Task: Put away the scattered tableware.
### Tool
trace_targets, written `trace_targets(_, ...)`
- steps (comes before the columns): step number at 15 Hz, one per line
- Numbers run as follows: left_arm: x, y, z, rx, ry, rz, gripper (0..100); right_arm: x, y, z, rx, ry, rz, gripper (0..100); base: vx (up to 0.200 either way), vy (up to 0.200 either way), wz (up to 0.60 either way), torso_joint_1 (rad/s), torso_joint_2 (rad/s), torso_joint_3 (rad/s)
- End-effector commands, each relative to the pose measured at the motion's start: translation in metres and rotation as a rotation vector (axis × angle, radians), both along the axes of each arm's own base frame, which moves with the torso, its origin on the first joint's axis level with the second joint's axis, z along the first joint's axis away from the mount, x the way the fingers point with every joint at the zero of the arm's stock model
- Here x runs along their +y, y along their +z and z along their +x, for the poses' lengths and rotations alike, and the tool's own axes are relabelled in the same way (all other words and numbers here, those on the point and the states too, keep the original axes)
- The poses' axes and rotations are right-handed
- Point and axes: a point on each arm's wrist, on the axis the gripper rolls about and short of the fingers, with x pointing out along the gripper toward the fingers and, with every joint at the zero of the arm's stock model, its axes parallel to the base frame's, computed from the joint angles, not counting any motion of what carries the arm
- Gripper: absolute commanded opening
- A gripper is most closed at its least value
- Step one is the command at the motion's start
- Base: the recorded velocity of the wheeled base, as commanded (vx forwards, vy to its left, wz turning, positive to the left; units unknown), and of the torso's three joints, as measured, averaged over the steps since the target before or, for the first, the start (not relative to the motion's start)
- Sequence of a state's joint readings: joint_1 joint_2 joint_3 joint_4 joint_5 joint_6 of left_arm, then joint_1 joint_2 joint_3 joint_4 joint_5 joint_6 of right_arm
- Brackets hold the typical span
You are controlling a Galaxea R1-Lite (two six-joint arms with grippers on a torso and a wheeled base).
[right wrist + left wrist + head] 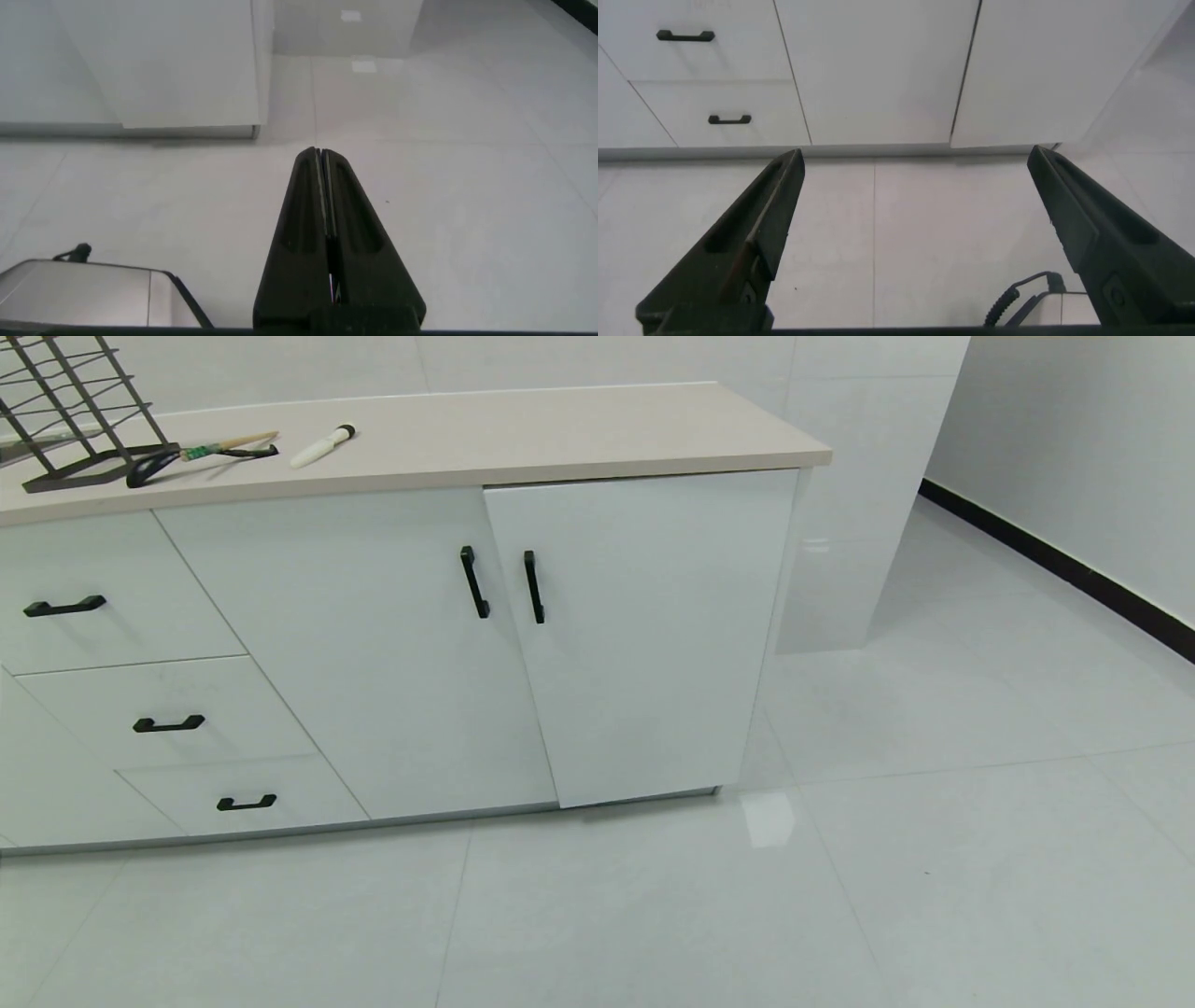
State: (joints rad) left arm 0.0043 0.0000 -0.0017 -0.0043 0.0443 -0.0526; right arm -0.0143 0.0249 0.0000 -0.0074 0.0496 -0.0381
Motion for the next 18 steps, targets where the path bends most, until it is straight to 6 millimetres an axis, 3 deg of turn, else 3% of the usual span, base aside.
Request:
trace_targets(1, 0.0, 0.0, 0.0, 0.0, 0.001, -0.001, 100, -0.0005, -0.0013, -0.0019, -0.017, -0.008, 0.027, 0, 0.0, 0.0, 0.0, 0.0, 0.0, 0.0)
trace_targets(7, 0.0, 0.0, 0.0, 0.0, 0.002, -0.001, 100, -0.0005, -0.0013, -0.0019, -0.016, -0.006, 0.033, 0, 0.0, 0.0, 0.0, 0.0, 0.0, 0.0)
trace_targets(13, 0.0, 0.0, 0.0, 0.0, 0.002, 0.0, 100, -0.0005, -0.0013, -0.0019, -0.016, -0.008, 0.038, 0, 0.2, 0.0, 0.0, 0.002, 0.0, 0.002)
trace_targets(16, 0.0, 0.0, 0.0, 0.0, 0.001, 0.0, 100, -0.0006, -0.0015, -0.0019, -0.015, -0.011, 0.038, 0, 0.2, 0.2, 0.0, 0.006, 0.0, 0.002)
trace_targets(18, 0.0, 0.0, 0.0, 0.0, 0.001, 0.0, 100, -0.0007, -0.0015, -0.0019, -0.015, -0.011, 0.039, 0, 0.0, 0.2, 0.0, 0.005, 0.0, 0.0)
